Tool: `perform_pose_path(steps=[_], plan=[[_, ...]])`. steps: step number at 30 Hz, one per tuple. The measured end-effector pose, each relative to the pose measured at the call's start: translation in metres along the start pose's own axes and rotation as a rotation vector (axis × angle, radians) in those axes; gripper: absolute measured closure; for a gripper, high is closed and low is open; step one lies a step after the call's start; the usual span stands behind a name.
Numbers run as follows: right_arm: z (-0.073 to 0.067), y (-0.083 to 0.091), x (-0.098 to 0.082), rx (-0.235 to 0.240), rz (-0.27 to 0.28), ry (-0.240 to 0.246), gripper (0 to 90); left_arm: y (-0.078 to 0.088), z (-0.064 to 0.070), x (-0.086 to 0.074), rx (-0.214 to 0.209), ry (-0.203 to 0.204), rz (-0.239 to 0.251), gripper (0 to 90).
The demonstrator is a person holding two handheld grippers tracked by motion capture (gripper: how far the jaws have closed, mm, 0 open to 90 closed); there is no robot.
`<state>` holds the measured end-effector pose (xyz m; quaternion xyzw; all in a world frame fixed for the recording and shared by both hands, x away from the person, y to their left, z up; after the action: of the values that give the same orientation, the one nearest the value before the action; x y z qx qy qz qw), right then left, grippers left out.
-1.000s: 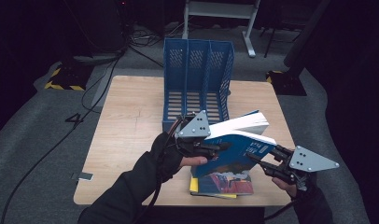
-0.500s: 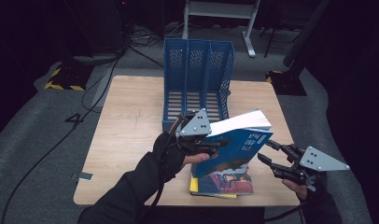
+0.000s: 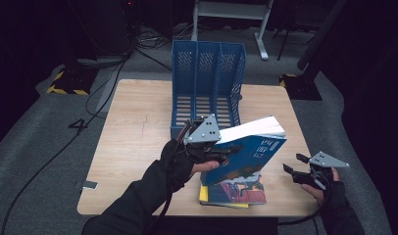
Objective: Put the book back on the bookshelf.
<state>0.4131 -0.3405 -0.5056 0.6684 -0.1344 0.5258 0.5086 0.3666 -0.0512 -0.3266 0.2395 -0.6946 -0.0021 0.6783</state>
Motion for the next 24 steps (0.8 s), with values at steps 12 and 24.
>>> perform_pose_path(steps=[12, 24], plan=[[0.022, -0.026, -0.044, -0.009, -0.103, -0.108, 28.5, -0.003, -0.005, 0.002, 0.005, 0.029, 0.004, 59.9], [0.021, -0.031, -0.048, -0.020, -0.132, -0.103, 27.9, -0.012, -0.010, 0.013, 0.019, 0.040, -0.024, 60.8]])
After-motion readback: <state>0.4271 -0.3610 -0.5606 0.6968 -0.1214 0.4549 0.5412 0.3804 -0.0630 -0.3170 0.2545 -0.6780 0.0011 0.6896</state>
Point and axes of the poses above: each handheld gripper's, and its own axes: y roughly backward along the jaws, x roughly out of its top, z roughly to its right, the point moved 9 cm from there along -y, roughly forward along the jaws, and after that the axes turned 1 degree about x, right-handed, at the moved point
